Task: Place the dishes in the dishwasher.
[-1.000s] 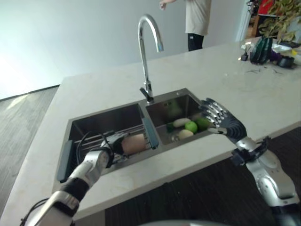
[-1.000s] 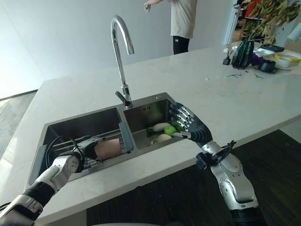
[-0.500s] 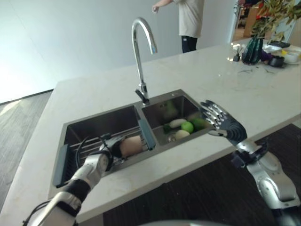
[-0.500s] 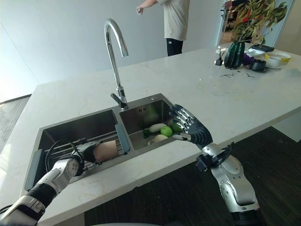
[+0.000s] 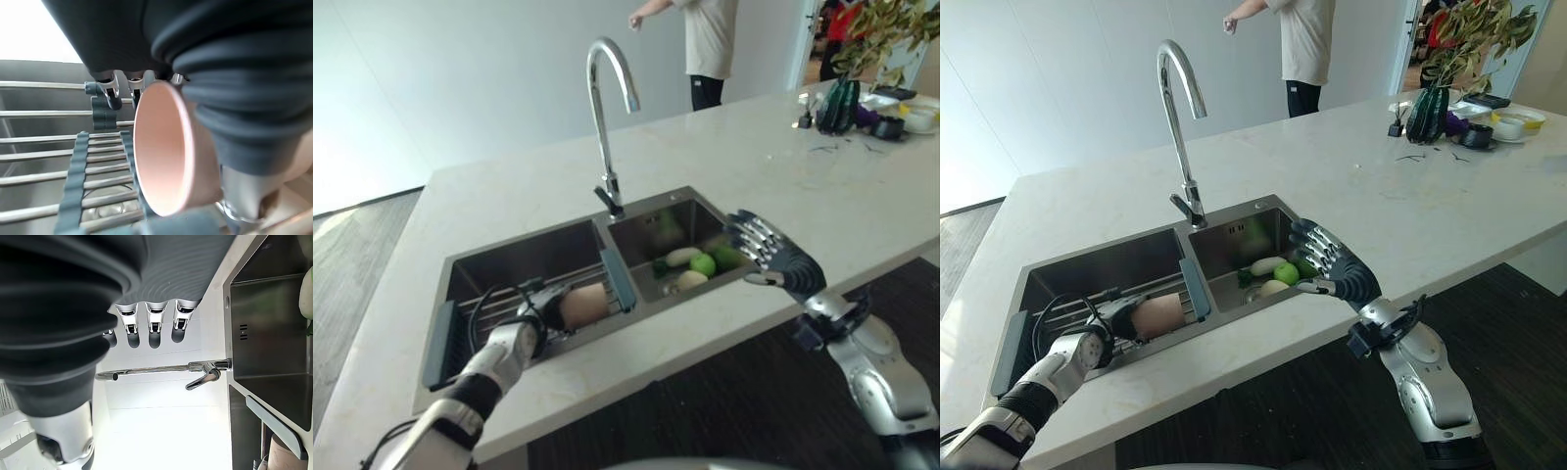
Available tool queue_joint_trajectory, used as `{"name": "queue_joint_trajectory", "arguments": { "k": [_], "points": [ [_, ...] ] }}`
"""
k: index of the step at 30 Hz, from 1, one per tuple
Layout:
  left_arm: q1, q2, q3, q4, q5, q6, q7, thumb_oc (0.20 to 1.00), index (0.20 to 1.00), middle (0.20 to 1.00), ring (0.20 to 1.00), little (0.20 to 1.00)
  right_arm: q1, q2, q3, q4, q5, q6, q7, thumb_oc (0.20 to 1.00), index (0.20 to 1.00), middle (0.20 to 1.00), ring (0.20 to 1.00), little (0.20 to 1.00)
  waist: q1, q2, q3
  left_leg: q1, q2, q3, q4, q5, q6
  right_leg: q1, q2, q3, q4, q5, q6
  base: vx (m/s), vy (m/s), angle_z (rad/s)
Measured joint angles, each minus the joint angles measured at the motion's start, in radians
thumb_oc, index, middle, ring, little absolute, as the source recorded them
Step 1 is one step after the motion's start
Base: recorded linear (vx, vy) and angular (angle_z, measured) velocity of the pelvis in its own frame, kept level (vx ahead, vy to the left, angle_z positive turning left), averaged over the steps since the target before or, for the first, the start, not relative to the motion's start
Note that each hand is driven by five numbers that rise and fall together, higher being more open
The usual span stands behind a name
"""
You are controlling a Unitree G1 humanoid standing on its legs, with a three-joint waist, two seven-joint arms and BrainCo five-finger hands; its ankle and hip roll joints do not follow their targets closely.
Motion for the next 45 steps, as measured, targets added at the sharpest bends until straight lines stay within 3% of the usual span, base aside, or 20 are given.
{"name": "queue_joint_trajectory", "arguments": {
  "k": [9,10,13,38,41,45],
  "points": [
    [-0.006,-0.001,0.0,0.028,-0.007,-0.009,0.01,1.0,1.0,1.0,1.0,1.0,0.0,0.0,0.0,0.0,0.0,0.016,0.007,1.0,1.0,1.0,1.0,1.0,-0.015,0.002,-0.003,0.001,0.0,0.0,0.0,-0.002,-0.003,0.0,0.0,0.001,0.0,0.0,0.0,0.0,0.0,0.0],
    [-0.006,-0.001,0.0,0.031,-0.007,-0.01,0.01,0.642,0.642,0.642,0.642,0.642,0.0,0.0,0.0,0.0,0.0,0.016,0.008,1.0,1.0,1.0,1.0,1.0,-0.018,0.001,-0.004,0.001,0.0,0.001,0.0,-0.003,-0.004,0.0,0.0,0.001,0.0,0.0,0.0,0.0,0.0,0.0],
    [-0.01,-0.004,0.0,0.033,-0.006,-0.01,0.014,0.2,0.2,0.2,0.2,0.2,0.0,0.0,0.0,0.0,-0.001,0.017,0.01,1.0,1.0,1.0,1.0,1.0,-0.02,0.003,-0.014,0.001,0.0,0.002,0.0,-0.003,-0.004,-0.001,0.0,0.002,0.0,0.0,0.0,0.0,0.0,0.0],
    [-0.03,-0.031,0.0,0.095,0.08,-0.038,0.083,0.2,0.2,0.2,0.2,0.2,0.001,-0.008,0.0,0.0,-0.003,0.018,0.025,1.0,1.0,1.0,1.0,1.0,-0.019,0.007,-0.021,-0.002,0.0,0.022,0.0,-0.004,-0.003,-0.014,0.002,0.022,0.0,0.001,0.0,0.0,-0.001,-0.02],
    [-0.029,-0.022,0.001,0.096,0.08,-0.039,0.092,0.2,0.2,0.2,0.2,0.2,0.001,-0.008,0.0,-0.001,-0.003,0.018,0.021,1.0,1.0,1.0,1.0,1.0,-0.017,0.007,-0.021,-0.004,0.0,0.022,0.0,-0.004,-0.003,-0.012,0.002,0.022,0.0,0.001,0.0,0.0,0.0,0.0],
    [0.021,0.052,0.039,0.037,0.104,-0.06,0.101,0.2,0.2,0.2,0.2,0.2,0.003,-0.009,-0.008,-0.001,-0.008,0.017,0.013,1.0,1.0,1.0,1.0,1.0,-0.008,0.009,-0.02,-0.005,0.001,0.019,0.0,-0.006,-0.002,-0.012,-0.001,0.019,0.0,0.001,0.0,-0.03,0.01,0.02]
  ]
}}
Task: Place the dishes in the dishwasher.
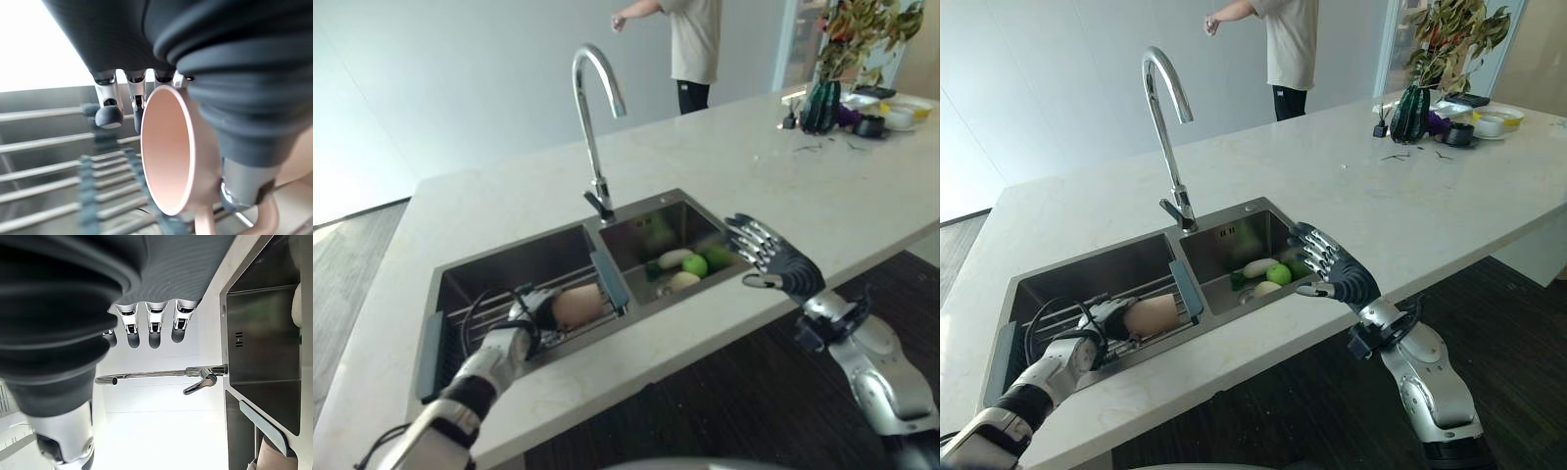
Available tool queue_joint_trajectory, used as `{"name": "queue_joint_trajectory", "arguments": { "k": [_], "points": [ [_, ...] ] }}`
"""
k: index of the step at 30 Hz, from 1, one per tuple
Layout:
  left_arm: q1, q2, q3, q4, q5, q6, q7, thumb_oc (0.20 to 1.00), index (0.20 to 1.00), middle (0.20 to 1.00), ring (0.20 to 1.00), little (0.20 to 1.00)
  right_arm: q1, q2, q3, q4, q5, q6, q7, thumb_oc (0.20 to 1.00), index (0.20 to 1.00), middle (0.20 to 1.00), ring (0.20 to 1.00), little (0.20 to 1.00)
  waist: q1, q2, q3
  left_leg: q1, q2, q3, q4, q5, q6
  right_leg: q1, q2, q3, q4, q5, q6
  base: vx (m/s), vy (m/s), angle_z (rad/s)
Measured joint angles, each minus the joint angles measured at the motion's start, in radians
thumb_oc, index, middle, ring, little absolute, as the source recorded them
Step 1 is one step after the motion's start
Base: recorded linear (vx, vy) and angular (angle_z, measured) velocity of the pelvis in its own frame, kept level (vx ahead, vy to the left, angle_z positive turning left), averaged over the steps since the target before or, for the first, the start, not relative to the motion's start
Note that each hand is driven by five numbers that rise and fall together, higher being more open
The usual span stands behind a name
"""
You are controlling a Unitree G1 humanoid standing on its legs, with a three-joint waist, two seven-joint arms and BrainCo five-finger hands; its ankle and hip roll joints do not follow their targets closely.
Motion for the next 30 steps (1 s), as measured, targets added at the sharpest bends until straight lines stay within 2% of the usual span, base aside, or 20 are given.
{"name": "queue_joint_trajectory", "arguments": {
  "k": [6,11,14,19,23,25,26,27,28,30],
  "points": [
    [0.082,0.102,0.108,-0.132,-0.028,-0.009,0.023,0.2,0.2,0.2,0.2,0.2,0.027,0.0,-0.046,0.0,0.0,-0.002,-0.018,1.0,1.0,1.0,1.0,1.0,0.029,0.002,0.003,-0.014,-0.002,-0.026,0.0,0.004,0.003,0.001,-0.005,-0.025,0.0,-0.002,0.0,-0.02,-0.001,0.12],
    [0.152,0.123,0.208,-0.172,-0.103,-0.019,0.048,0.2,0.2,0.2,0.2,0.2,0.03,0.0,-0.061,0.0,-0.001,-0.006,-0.021,1.0,1.0,1.0,1.0,1.0,0.073,-0.005,0.013,-0.017,-0.002,-0.045,0.0,0.0,-0.001,0.011,-0.01,-0.047,0.0,-0.007,-0.001,-0.02,-0.013,0.11],
    [0.212,0.126,0.307,-0.298,-0.162,-0.035,0.071,0.2,0.2,0.2,0.2,0.2,0.037,0.0,-0.065,0.0,-0.001,-0.006,-0.028,1.0,1.0,1.0,1.0,1.0,0.084,-0.018,0.019,-0.02,-0.002,-0.055,0.0,-0.001,0.0,0.013,-0.01,-0.053,0.0,-0.015,-0.008,-0.01,-0.016,0.13],
    [0.232,0.122,0.408,-0.466,-0.272,-0.066,0.116,0.2,0.2,0.2,0.2,0.2,0.037,0.006,-0.066,0.0,-0.012,-0.007,-0.039,1.0,1.0,1.0,1.0,1.0,0.113,-0.023,0.022,-0.033,0.0,-0.078,0.0,0.001,0.0,0.014,-0.011,-0.08,0.0,-0.019,-0.002,-0.02,-0.058,0.12],
    [0.271,0.046,0.527,-0.654,-0.445,-0.15,0.192,0.2,0.2,0.2,0.2,0.2,0.038,0.031,-0.066,0.0,-0.015,-0.007,-0.051,1.0,1.0,1.0,1.0,1.0,0.135,-0.026,0.025,-0.032,0.004,-0.088,0.0,0.005,0.003,0.021,-0.008,-0.085,0.0,-0.025,-0.004,-0.02,-0.123,0.09],
    [0.334,-0.09,0.616,-0.806,-0.553,-0.229,0.229,0.2,0.2,0.2,0.2,0.2,0.069,0.071,-0.068,-0.002,-0.035,-0.029,-0.06,1.0,1.0,1.0,1.0,1.0,0.141,-0.03,0.027,-0.042,0.003,-0.112,0.001,0.005,0.003,0.026,-0.009,-0.109,0.0,-0.026,-0.006,-0.04,-0.192,0.27],
    [0.364,-0.119,0.629,-0.836,-0.584,-0.261,0.234,0.2,0.2,0.2,0.2,0.2,0.076,0.076,-0.061,-0.005,-0.045,-0.03,-0.062,1.0,1.0,1.0,1.0,1.0,0.162,-0.028,0.033,-0.048,0.007,-0.114,0.007,0.005,0.003,0.029,-0.007,-0.113,0.0,-0.027,-0.007,-0.07,-0.264,0.36],
    [0.424,-0.229,0.681,-0.931,-0.659,-0.303,0.242,0.2,0.2,0.2,0.2,0.2,0.086,0.092,-0.068,-0.035,-0.05,-0.031,-0.071,1.0,1.0,1.0,1.0,1.0,0.184,-0.033,0.045,-0.053,0.013,-0.132,0.007,0.007,0.0,0.029,-0.003,-0.13,0.0,-0.036,-0.015,-0.04,-0.288,0.39],
    [0.461,-0.293,0.704,-0.976,-0.722,-0.345,0.258,0.2,0.2,0.2,0.2,0.2,0.094,0.094,-0.071,-0.074,-0.05,-0.046,-0.08,1.0,1.0,1.0,1.0,1.0,0.229,-0.035,0.047,-0.067,0.031,-0.155,0.007,0.013,-0.009,0.033,0.013,-0.154,0.0,-0.045,-0.023,-0.07,-0.377,0.53],
    [0.505,-0.36,0.7,-1.013,-0.804,-0.38,0.256,0.2,0.2,0.2,0.2,0.2,0.097,0.108,-0.067,-0.086,-0.047,-0.061,-0.084,1.0,1.0,1.0,1.0,1.0,0.254,-0.027,0.056,-0.095,0.039,-0.19,0.011,0.022,-0.02,0.029,0.028,-0.192,0.004,-0.054,-0.028,-0.09,-0.307,0.54]
  ]
}}
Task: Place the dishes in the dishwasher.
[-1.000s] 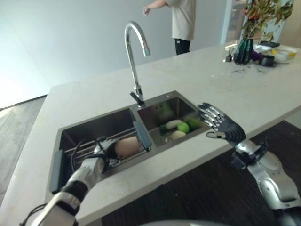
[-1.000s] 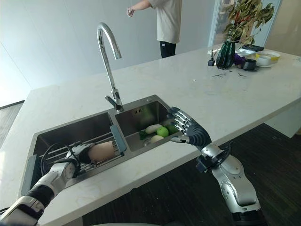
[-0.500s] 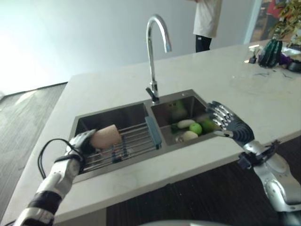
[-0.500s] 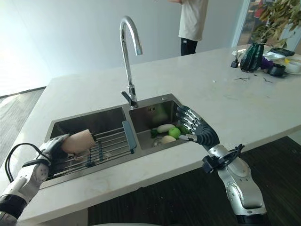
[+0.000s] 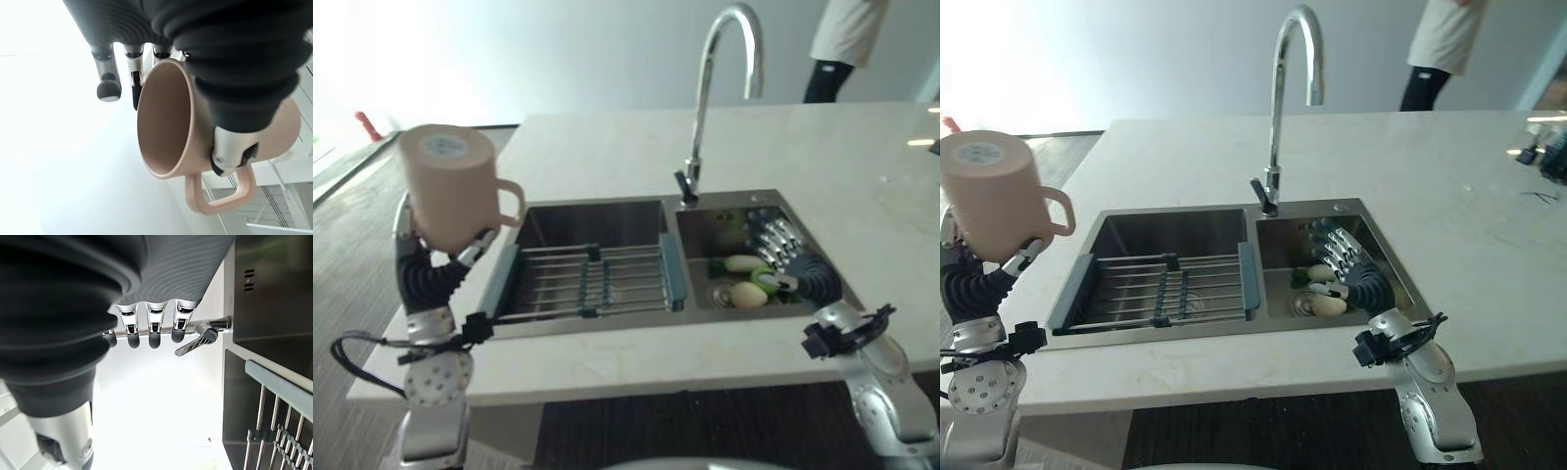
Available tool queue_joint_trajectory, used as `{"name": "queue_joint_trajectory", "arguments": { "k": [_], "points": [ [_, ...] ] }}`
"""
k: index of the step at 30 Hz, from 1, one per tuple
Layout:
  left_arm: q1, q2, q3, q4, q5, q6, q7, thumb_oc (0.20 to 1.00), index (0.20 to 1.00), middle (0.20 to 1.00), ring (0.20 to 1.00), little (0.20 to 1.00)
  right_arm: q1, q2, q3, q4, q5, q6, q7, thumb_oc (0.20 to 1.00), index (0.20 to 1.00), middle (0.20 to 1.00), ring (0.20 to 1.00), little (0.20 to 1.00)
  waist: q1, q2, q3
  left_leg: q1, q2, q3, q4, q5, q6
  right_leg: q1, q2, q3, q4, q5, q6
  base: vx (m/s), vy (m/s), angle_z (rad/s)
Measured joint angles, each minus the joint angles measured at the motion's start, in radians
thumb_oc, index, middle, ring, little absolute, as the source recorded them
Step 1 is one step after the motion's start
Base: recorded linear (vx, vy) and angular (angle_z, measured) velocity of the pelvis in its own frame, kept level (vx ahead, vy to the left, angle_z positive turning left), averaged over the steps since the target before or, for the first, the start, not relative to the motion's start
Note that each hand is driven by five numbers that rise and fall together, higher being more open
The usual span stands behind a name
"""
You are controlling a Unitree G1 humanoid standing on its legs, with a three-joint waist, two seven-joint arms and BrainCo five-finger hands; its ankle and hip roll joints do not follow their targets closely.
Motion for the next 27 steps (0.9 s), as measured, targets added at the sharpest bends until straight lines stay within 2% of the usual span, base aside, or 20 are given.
{"name": "queue_joint_trajectory", "arguments": {
  "k": [2,6,7,8,9,10,11,12,14,15,16,17,18,20,21,22,24,25,26,27],
  "points": [
    [0.048,-0.091,-0.028,-0.054,-0.097,-0.034,-0.015,0.2,0.2,0.2,0.2,0.2,0.038,0.027,-0.008,-0.027,-0.003,-0.019,-0.014,1.0,1.0,1.0,1.0,1.0,0.017,-0.002,0.018,-0.04,0.01,-0.047,0.01,0.007,0.001,-0.001,0.004,-0.048,-0.003,-0.008,-0.008,-0.14,-0.098,0.75],
    [-0.004,0.026,-0.046,-0.041,-0.198,-0.047,-0.038,0.2,0.2,0.2,0.2,0.2,0.011,-0.063,-0.043,-0.041,-0.002,-0.075,-0.042,1.0,1.0,1.0,1.0,1.0,0.041,0.039,0.065,-0.098,0.022,-0.063,-0.003,0.032,0.022,-0.002,0.005,-0.146,0.002,-0.007,-0.019,-0.29,0.054,0.73],
    [-0.054,0.042,-0.074,-0.03,-0.222,-0.063,-0.044,0.2,0.2,0.2,0.2,0.2,-0.003,-0.095,-0.049,-0.036,0.001,-0.091,-0.056,1.0,1.0,1.0,1.0,1.0,0.035,0.05,0.081,-0.109,0.032,-0.001,-0.008,0.017,0.036,-0.002,-0.007,-0.179,0.002,0.002,-0.03,-0.39,0.201,0.87],
    [-0.101,0.058,-0.096,-0.019,-0.228,-0.073,-0.05,0.2,0.2,0.2,0.2,0.2,-0.02,-0.116,-0.047,-0.024,0.003,-0.102,-0.058,1.0,1.0,1.0,1.0,1.0,0.035,0.031,0.094,-0.111,0.028,0.079,0.004,-0.034,0.05,-0.006,-0.046,-0.218,0.002,0.013,-0.047,-0.4,0.247,0.89],
    [-0.171,0.077,-0.125,0.001,-0.247,-0.083,-0.058,0.2,0.2,0.2,0.2,0.2,-0.04,-0.132,-0.051,-0.011,0.011,-0.117,-0.067,1.0,1.0,1.0,1.0,1.0,0.027,-0.006,0.118,-0.152,0.02,0.137,0.134,-0.065,0.067,0.0,-0.102,-0.248,0.002,0.019,-0.037,-0.36,0.332,0.99],
    [-0.22,0.089,-0.14,0.004,-0.262,-0.105,-0.072,0.2,0.2,0.2,0.2,0.2,-0.052,-0.124,-0.076,-0.033,0.014,-0.143,-0.074,1.0,1.0,1.0,1.0,1.0,0.002,-0.035,0.134,-0.199,0.03,0.157,0.392,-0.08,0.049,0.015,-0.165,-0.286,0.003,0.025,-0.02,-0.34,0.394,1.49],
    [-0.216,0.059,-0.149,0.004,-0.265,-0.132,-0.094,0.2,0.2,0.2,0.2,0.2,-0.043,-0.111,-0.095,-0.046,0.014,-0.188,-0.085,1.0,1.0,1.0,1.0,1.0,-0.068,0.0,0.128,-0.144,0.054,0.201,0.417,-0.047,0.055,0.067,-0.183,-0.337,0.031,0.007,0.022,-0.31,0.541,1.76],
    [-0.23,0.059,-0.149,0.008,-0.271,-0.142,-0.11,0.2,0.2,0.2,0.2,0.2,-0.035,-0.065,-0.11,-0.047,0.008,-0.208,-0.086,1.0,1.0,1.0,1.0,1.0,-0.073,0.027,0.124,-0.093,0.021,0.193,0.268,-0.069,0.042,0.048,-0.197,-0.342,0.1,-0.014,0.042,-0.26,0.664,2.02],
    [-0.254,0.045,-0.145,0.071,-0.293,-0.137,-0.13,0.2,0.2,0.2,0.2,0.2,-0.038,-0.046,-0.152,-0.024,0.005,-0.208,-0.086,1.0,1.0,1.0,1.0,1.0,-0.054,-0.001,0.13,-0.08,-0.063,0.2,0.136,-0.051,0.073,0.044,-0.276,-0.321,0.162,-0.02,0.047,-0.18,0.686,1.65],
    [-0.227,0.045,-0.137,0.09,-0.315,-0.132,-0.15,0.2,0.2,0.2,0.2,0.2,-0.025,-0.033,-0.161,-0.041,-0.001,-0.206,-0.104,1.0,1.0,1.0,1.0,1.0,-0.043,-0.006,0.13,-0.09,-0.094,0.213,0.142,-0.065,0.099,0.053,-0.324,-0.332,0.219,-0.021,0.052,-0.06,0.511,1.4],
    [-0.17,0.047,-0.134,0.08,-0.342,-0.132,-0.163,0.2,0.2,0.2,0.2,0.2,-0.027,-0.025,-0.156,-0.075,-0.006,-0.215,-0.113,1.0,1.0,1.0,1.0,1.0,-0.031,-0.01,0.131,-0.085,-0.131,0.179,0.15,-0.102,0.136,0.042,-0.38,-0.329,0.298,0.002,0.061,-0.04,0.507,1.2],
    [-0.152,0.057,-0.117,0.069,-0.378,-0.129,-0.174,0.2,0.2,0.2,0.2,0.2,-0.063,0.003,-0.105,-0.071,-0.03,-0.22,-0.111,1.0,1.0,1.0,1.0,1.0,0.018,-0.013,0.127,-0.059,-0.168,0.153,0.111,-0.077,0.186,-0.008,-0.418,-0.299,0.372,-0.001,0.104,-0.05,0.576,1.05],
    [-0.159,0.062,-0.09,0.046,-0.382,-0.125,-0.179,0.2,0.2,0.2,0.2,0.2,-0.075,0.046,-0.089,-0.076,-0.042,-0.22,-0.108,1.0,1.0,1.0,1.0,1.0,0.043,-0.037,0.127,-0.078,-0.194,0.13,0.118,-0.077,0.205,-0.048,-0.405,-0.301,0.331,-0.028,0.141,-0.06,0.64,0.72],
    [-0.176,0.091,-0.09,0.034,-0.38,-0.106,-0.187,0.2,0.2,0.2,0.2,0.2,-0.077,0.095,-0.074,-0.081,-0.06,-0.22,-0.116,1.0,1.0,1.0,1.0,1.0,0.059,-0.09,0.127,-0.089,-0.267,0.102,0.146,-0.098,0.236,-0.064,-0.434,-0.33,0.328,0.045,0.109,-0.03,0.49,0.71],
    [-0.182,0.086,-0.099,0.027,-0.378,-0.086,-0.191,0.2,0.2,0.2,0.2,0.2,-0.08,0.109,-0.061,-0.083,-0.084,-0.218,-0.129,1.0,1.0,1.0,1.0,1.0,0.057,-0.073,0.128,-0.096,-0.289,0.071,0.16,-0.115,0.253,-0.061,-0.46,-0.281,0.361,0.076,0.115,0.03,0.27,1.12],
    [-0.207,0.08,-0.125,0.022,-0.378,-0.069,-0.198,0.2,0.2,0.2,0.2,0.2,-0.072,0.103,-0.035,-0.079,-0.103,-0.215,-0.144,1.0,1.0,1.0,1.0,1.0,0.034,-0.029,0.13,-0.069,-0.299,0.006,0.13,-0.107,0.268,-0.082,-0.442,-0.193,0.407,0.035,0.116,0.05,0.222,1.07],
    [-0.242,0.081,-0.133,0.014,-0.378,-0.065,-0.204,0.2,0.2,0.2,0.2,0.2,-0.075,0.063,-0.029,-0.08,-0.111,-0.204,-0.147,1.0,1.0,1.0,1.0,1.0,0.026,0.006,0.13,-0.06,-0.299,-0.059,0.091,-0.079,0.274,-0.108,-0.341,-0.056,0.366,-0.047,0.121,0.06,0.238,1.14],
    [-0.271,0.08,-0.143,0.017,-0.378,-0.057,-0.206,0.2,0.2,0.2,0.2,0.2,-0.062,0.044,-0.043,-0.079,-0.109,-0.201,-0.153,1.0,1.0,1.0,1.0,1.0,-0.001,0.008,0.129,-0.058,-0.305,-0.118,0.089,-0.071,0.274,-0.117,-0.268,0.041,0.392,-0.091,0.111,0.04,0.205,1.63],
    [-0.287,0.074,-0.158,0.023,-0.378,-0.054,-0.216,0.2,0.2,0.2,0.2,0.2,-0.038,0.018,-0.061,-0.079,-0.105,-0.202,-0.154,1.0,1.0,1.0,1.0,1.0,-0.023,0.011,0.129,-0.053,-0.307,-0.193,0.092,-0.061,0.275,-0.141,-0.148,0.188,0.473,-0.159,0.079,-0.01,0.11,1.98],
    [-0.295,0.07,-0.178,0.037,-0.378,-0.051,-0.224,0.2,0.2,0.2,0.2,0.2,-0.01,0.007,-0.077,-0.079,-0.098,-0.202,-0.157,1.0,1.0,1.0,1.0,1.0,-0.042,0.015,0.131,-0.045,-0.298,-0.24,0.091,-0.058,0.249,-0.16,-0.03,0.282,0.542,-0.207,0.036,-0.01,0.065,1.94]
  ]
}}
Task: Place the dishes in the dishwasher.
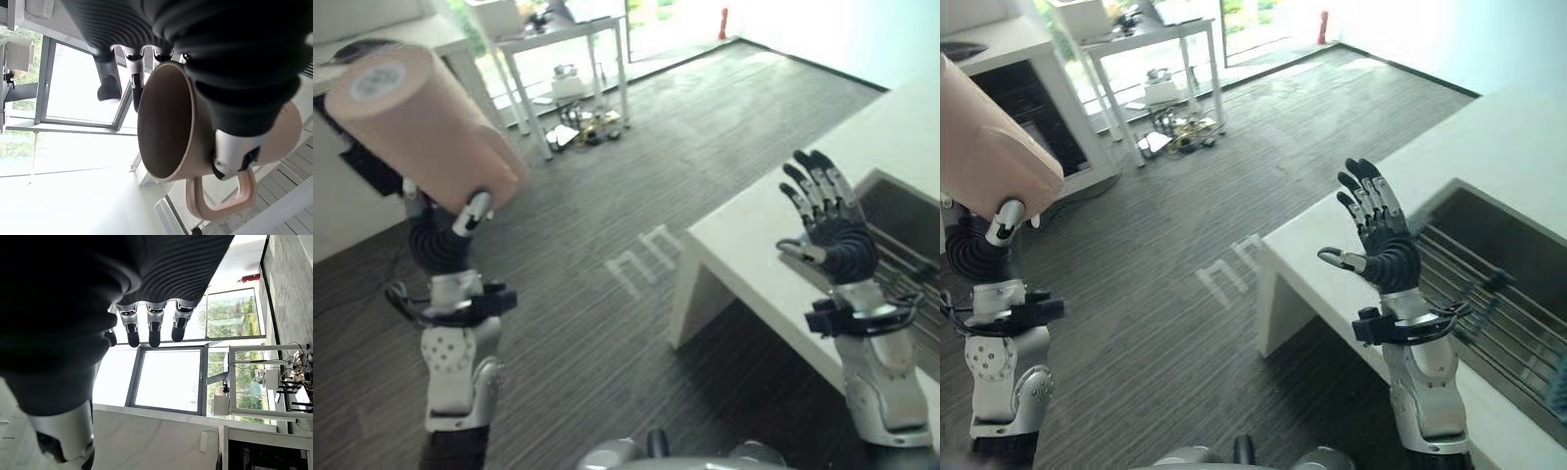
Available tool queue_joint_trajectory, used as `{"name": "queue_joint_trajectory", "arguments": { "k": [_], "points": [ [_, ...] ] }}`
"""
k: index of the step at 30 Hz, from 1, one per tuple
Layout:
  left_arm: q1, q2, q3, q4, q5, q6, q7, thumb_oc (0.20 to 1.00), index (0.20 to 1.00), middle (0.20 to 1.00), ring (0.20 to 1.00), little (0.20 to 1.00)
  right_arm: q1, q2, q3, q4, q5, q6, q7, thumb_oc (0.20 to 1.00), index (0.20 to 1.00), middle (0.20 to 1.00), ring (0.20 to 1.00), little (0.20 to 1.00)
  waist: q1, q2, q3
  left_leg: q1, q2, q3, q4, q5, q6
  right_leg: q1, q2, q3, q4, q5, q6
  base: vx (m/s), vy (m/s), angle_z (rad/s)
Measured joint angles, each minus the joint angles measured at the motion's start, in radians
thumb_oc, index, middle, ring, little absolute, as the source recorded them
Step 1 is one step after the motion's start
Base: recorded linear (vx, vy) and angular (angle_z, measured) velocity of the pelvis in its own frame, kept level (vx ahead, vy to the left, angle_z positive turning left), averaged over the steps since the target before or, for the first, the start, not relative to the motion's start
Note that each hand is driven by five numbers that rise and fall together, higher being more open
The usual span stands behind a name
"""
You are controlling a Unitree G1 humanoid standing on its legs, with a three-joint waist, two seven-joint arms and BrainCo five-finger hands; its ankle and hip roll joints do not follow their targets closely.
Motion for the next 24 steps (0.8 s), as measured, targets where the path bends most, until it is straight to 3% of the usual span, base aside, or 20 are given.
{"name": "queue_joint_trajectory", "arguments": {
  "k": [1,2,3,4,5,6,7,8,9,10,11,13,14,15,16,18,19,21,22,24],
  "points": [
    [0.009,-0.012,-0.017,0.01,0.001,0.002,-0.005,0.2,0.2,0.2,0.2,0.2,0.023,-0.025,-0.008,0.0,0.004,0.0,-0.005,1.0,1.0,1.0,1.0,1.0,-0.004,0.01,0.001,0.013,0.011,-0.041,0.004,-0.021,-0.069,-0.022,0.135,0.021,0.024,-0.019,-0.04,-0.03,0.008,1.39],
    [0.027,-0.027,-0.021,0.009,0.001,0.002,-0.004,0.2,0.2,0.2,0.2,0.2,0.03,-0.039,-0.006,0.001,0.024,-0.001,-0.004,1.0,1.0,1.0,1.0,1.0,0.011,0.013,0.004,0.013,0.024,-0.03,0.035,-0.082,-0.208,-0.034,0.212,0.021,-0.002,0.01,-0.082,-0.04,-0.04,0.92],
    [0.044,-0.003,-0.021,0.005,0.001,0.001,-0.003,0.2,0.2,0.2,0.2,0.2,0.032,-0.022,0.003,0.005,0.042,-0.005,-0.001,1.0,1.0,1.0,1.0,1.0,0.022,-0.04,-0.002,-0.046,0.017,0.043,0.159,-0.147,-0.16,-0.043,0.191,0.024,-0.032,0.09,-0.129,-0.03,-0.069,0.93],
    [0.04,0.044,-0.025,0.006,0.006,0.0,-0.005,0.2,0.2,0.2,0.2,0.2,0.032,0.007,-0.009,0.015,0.055,-0.027,0.009,1.0,1.0,1.0,1.0,1.0,-0.001,-0.099,-0.006,-0.14,0.037,0.033,0.322,-0.163,-0.002,-0.052,0.144,0.067,0.014,-0.012,-0.114,-0.01,-0.111,1.14],
    [0.043,0.038,-0.029,-0.002,0.009,0.001,-0.006,0.2,0.2,0.2,0.2,0.2,0.018,0.004,-0.025,0.035,0.069,-0.041,0.019,1.0,1.0,1.0,1.0,1.0,0.0,-0.088,-0.007,-0.151,0.087,-0.032,0.283,-0.172,-0.086,-0.064,0.159,0.085,0.037,-0.08,-0.062,0.03,-0.164,1.25],
    [0.055,0.002,-0.034,0.005,0.007,0.002,-0.002,0.2,0.2,0.2,0.2,0.2,0.013,0.016,-0.004,0.061,0.069,-0.041,0.026,1.0,1.0,1.0,1.0,1.0,0.027,-0.086,-0.014,-0.11,0.073,-0.065,0.19,-0.119,-0.083,-0.001,0.141,0.044,-0.086,-0.053,-0.073,0.04,-0.259,0.78],
    [0.057,0.008,-0.035,0.006,0.008,0.002,-0.004,0.2,0.2,0.2,0.2,0.2,0.0,0.018,0.012,0.067,0.069,-0.043,0.029,1.0,1.0,1.0,1.0,1.0,0.044,-0.079,-0.012,-0.078,0.069,-0.075,0.138,-0.093,-0.08,0.025,0.131,0.041,-0.113,-0.047,-0.068,0.04,-0.267,0.59],
    [0.06,0.006,-0.036,0.012,0.005,0.003,-0.009,0.2,0.2,0.2,0.2,0.2,-0.025,0.011,0.037,0.096,0.069,-0.043,0.03,1.0,1.0,1.0,1.0,1.0,0.057,-0.057,-0.002,-0.033,0.073,-0.105,0.101,-0.078,-0.081,0.017,0.14,0.007,-0.032,-0.045,-0.069,0.03,-0.236,0.91],
    [0.075,-0.006,-0.04,-0.004,0.0,0.001,-0.025,0.2,0.2,0.2,0.2,0.2,-0.015,0.005,0.041,0.079,0.072,-0.042,0.029,1.0,1.0,1.0,1.0,1.0,0.049,-0.022,0.003,-0.009,0.086,-0.166,0.098,-0.079,-0.082,0.002,0.163,-0.03,-0.048,-0.104,-0.083,0.02,-0.167,1.1],
    [0.118,0.001,-0.025,-0.042,-0.001,-0.004,-0.04,0.2,0.2,0.2,0.2,0.2,-0.026,0.005,0.044,0.048,0.077,-0.043,0.03,1.0,1.0,1.0,1.0,1.0,0.07,-0.023,0.0,-0.004,0.073,-0.157,0.096,-0.081,-0.088,0.005,0.159,-0.047,-0.232,-0.03,-0.094,-0.01,-0.133,1.13],
    [0.139,-0.001,-0.017,-0.045,-0.001,-0.004,-0.048,0.2,0.2,0.2,0.2,0.2,-0.036,0.006,0.044,0.049,0.076,-0.045,0.028,1.0,1.0,1.0,1.0,1.0,0.081,-0.025,-0.001,0.008,0.062,-0.156,0.083,-0.083,-0.092,0.015,0.146,-0.062,-0.278,0.07,-0.139,-0.07,-0.084,0.85],
    [0.17,-0.016,-0.021,-0.057,-0.031,-0.002,-0.06,0.2,0.2,0.2,0.2,0.2,-0.051,0.001,0.056,0.057,0.076,-0.042,0.01,1.0,1.0,1.0,1.0,1.0,0.092,-0.001,-0.002,0.018,0.074,-0.108,0.058,-0.063,-0.126,0.101,0.142,-0.122,-0.397,0.118,-0.153,-0.12,0.009,1.14],
    [0.105,-0.008,-0.047,-0.034,-0.046,-0.001,-0.065,0.2,0.2,0.2,0.2,0.2,-0.053,0.0,0.053,0.062,0.066,-0.043,-0.013,1.0,1.0,1.0,1.0,1.0,0.062,-0.028,0.009,-0.026,0.105,0.118,0.104,-0.132,-0.249,0.145,0.104,-0.22,-0.456,0.139,-0.173,-0.19,0.086,2.11],
    [0.027,0.002,-0.089,-0.023,-0.051,0.002,-0.066,0.2,0.2,0.2,0.2,0.2,-0.056,-0.013,0.047,0.072,0.058,-0.042,-0.025,1.0,1.0,1.0,1.0,1.0,0.031,-0.059,0.012,-0.062,0.176,0.325,0.143,-0.135,-0.255,0.15,0.081,-0.287,-0.461,0.131,-0.176,-0.21,0.136,1.92],
    [0.003,0.007,-0.107,-0.04,-0.054,-0.006,-0.065,0.2,0.2,0.2,0.2,0.2,-0.081,-0.028,0.047,0.078,0.057,-0.042,-0.026,1.0,1.0,1.0,1.0,1.0,0.043,-0.064,0.013,-0.072,0.228,0.366,0.157,-0.137,-0.253,0.143,0.077,-0.307,-0.458,0.133,-0.184,-0.19,0.176,1.19],
    [-0.01,0.027,-0.124,-0.065,-0.07,-0.006,-0.063,0.2,0.2,0.2,0.2,0.2,-0.099,-0.054,0.038,0.076,0.058,-0.043,-0.025,1.0,1.0,1.0,1.0,1.0,0.027,-0.083,0.015,-0.072,0.281,0.355,0.201,-0.138,-0.252,0.128,0.055,-0.314,-0.448,0.136,-0.177,-0.09,0.169,0.2],
    [0.0,0.027,-0.123,-0.081,-0.07,-0.007,-0.063,0.2,0.2,0.2,0.2,0.2,-0.091,-0.069,0.018,0.061,0.059,-0.05,-0.022,1.0,1.0,1.0,1.0,1.0,0.016,-0.07,0.015,-0.032,0.289,0.34,0.14,-0.134,-0.253,0.128,0.046,-0.314,-0.448,0.14,-0.164,-0.04,0.172,0.17],
    [0.0,0.01,-0.117,-0.08,-0.071,-0.007,-0.065,0.2,0.2,0.2,0.2,0.2,-0.077,-0.08,-0.041,0.057,0.062,-0.051,-0.021,1.0,1.0,1.0,1.0,1.0,-0.044,0.02,0.014,0.046,0.286,0.285,-0.029,-0.046,-0.223,0.127,0.069,-0.329,-0.448,0.155,-0.122,0.0,0.25,0.14],
    [0.011,-0.006,-0.117,-0.064,-0.071,-0.006,-0.064,0.2,0.2,0.2,0.2,0.2,-0.048,-0.042,-0.031,0.048,0.068,-0.053,-0.009,1.0,1.0,1.0,1.0,1.0,-0.05,0.016,0.017,0.077,0.237,0.268,-0.101,0.013,-0.192,0.127,0.033,-0.311,-0.452,0.166,-0.075,0.02,0.284,0.07],
    [0.012,-0.003,-0.116,-0.064,-0.071,-0.005,-0.062,0.2,0.2,0.2,0.2,0.2,-0.048,-0.017,-0.028,0.048,0.068,-0.053,-0.006,1.0,1.0,1.0,1.0,1.0,-0.043,0.001,0.01,0.069,0.189,0.264,-0.1,0.012,-0.166,0.13,-0.01,-0.306,-0.48,0.191,-0.041,0.03,0.211,0.08]
  ]
}}
